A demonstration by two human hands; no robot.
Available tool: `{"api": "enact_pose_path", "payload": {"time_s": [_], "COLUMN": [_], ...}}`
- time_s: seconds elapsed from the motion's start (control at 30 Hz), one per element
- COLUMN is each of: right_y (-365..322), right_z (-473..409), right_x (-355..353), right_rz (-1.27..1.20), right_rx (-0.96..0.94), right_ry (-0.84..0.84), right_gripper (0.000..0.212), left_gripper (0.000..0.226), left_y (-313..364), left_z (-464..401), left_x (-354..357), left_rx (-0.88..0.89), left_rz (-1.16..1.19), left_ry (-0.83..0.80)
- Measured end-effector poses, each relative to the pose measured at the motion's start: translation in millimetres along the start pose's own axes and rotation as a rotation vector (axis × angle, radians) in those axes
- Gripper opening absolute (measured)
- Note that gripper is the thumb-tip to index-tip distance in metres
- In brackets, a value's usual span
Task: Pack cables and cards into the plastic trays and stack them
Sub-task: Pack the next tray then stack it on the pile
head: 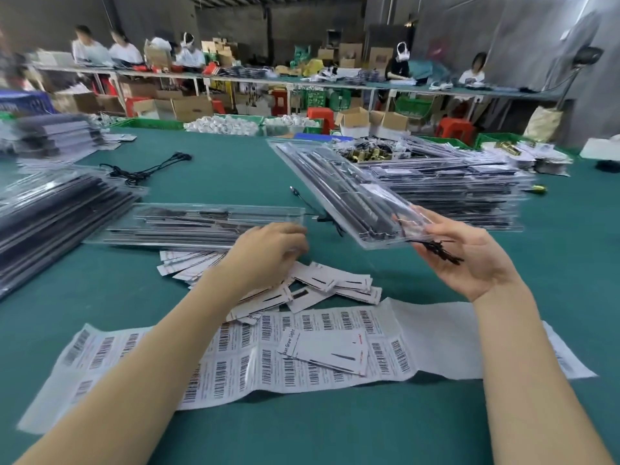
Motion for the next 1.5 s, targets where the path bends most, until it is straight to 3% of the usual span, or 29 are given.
{"api": "enact_pose_path", "payload": {"time_s": [0.13,0.23,0.27,0.33,0.43,0.53,0.6,0.67,0.73,0.8,0.9,1.17,1.33,1.5], "right_y": [-9,-15,-14,-10,-3,-2,-2,0,3,5,2,-11,-19,-20], "right_z": [9,13,12,10,6,1,-5,-8,-10,-9,-5,1,10,2], "right_x": [-11,-10,-7,2,26,39,38,34,35,39,40,54,59,27], "right_rz": [-0.024,0.019,0.05,0.064,0.047,0.073,0.123,0.199,0.347,0.489,0.657,1.384,1.144,1.195], "right_rx": [-0.032,-0.068,-0.073,-0.066,-0.041,-0.062,-0.093,-0.091,-0.07,-0.039,-0.008,0.177,0.137,0.03], "right_ry": [-0.007,-0.071,-0.097,-0.143,-0.29,-0.34,-0.235,-0.11,-0.065,-0.089,-0.166,-0.398,-0.422,-0.208], "right_gripper": [0.039,0.049,0.054,0.059,0.057,0.058,0.063,0.072,0.081,0.079,0.068,0.012,0.026,0.017], "left_gripper": [0.03,0.031,0.034,0.035,0.048,0.048,0.067,0.076,0.062,0.041,0.019,0.033,0.036,0.028], "left_y": [-11,2,12,32,59,68,66,65,62,55,35,-5,-5,-5], "left_z": [0,-4,-6,-9,-5,3,5,1,-6,-8,-2,7,5,6], "left_x": [0,-1,-7,-21,-24,-23,-25,-28,-24,-16,-8,4,10,10], "left_rx": [-0.161,-0.142,-0.099,-0.049,-0.09,-0.12,-0.097,-0.109,-0.263,-0.44,-0.536,-0.587,-0.54,-0.535], "left_rz": [-0.044,-0.058,0.082,0.575,1.332,1.803,1.956,1.877,1.73,1.768,1.89,1.974,2.085,1.689], "left_ry": [-0.092,-0.103,-0.085,-0.117,-0.378,-0.446,-0.443,-0.387,-0.234,-0.096,-0.034,-0.076,-0.172,-0.287]}}
Point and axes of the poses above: each hand's wrist, its own z-axis away from the middle knuckle, its own x-axis out of the palm, y = z × x, the point moved 5 cm from there along -z, towards the middle knuckle, and after that the axes turned 6 degrees about -x, right-handed, at the moved point
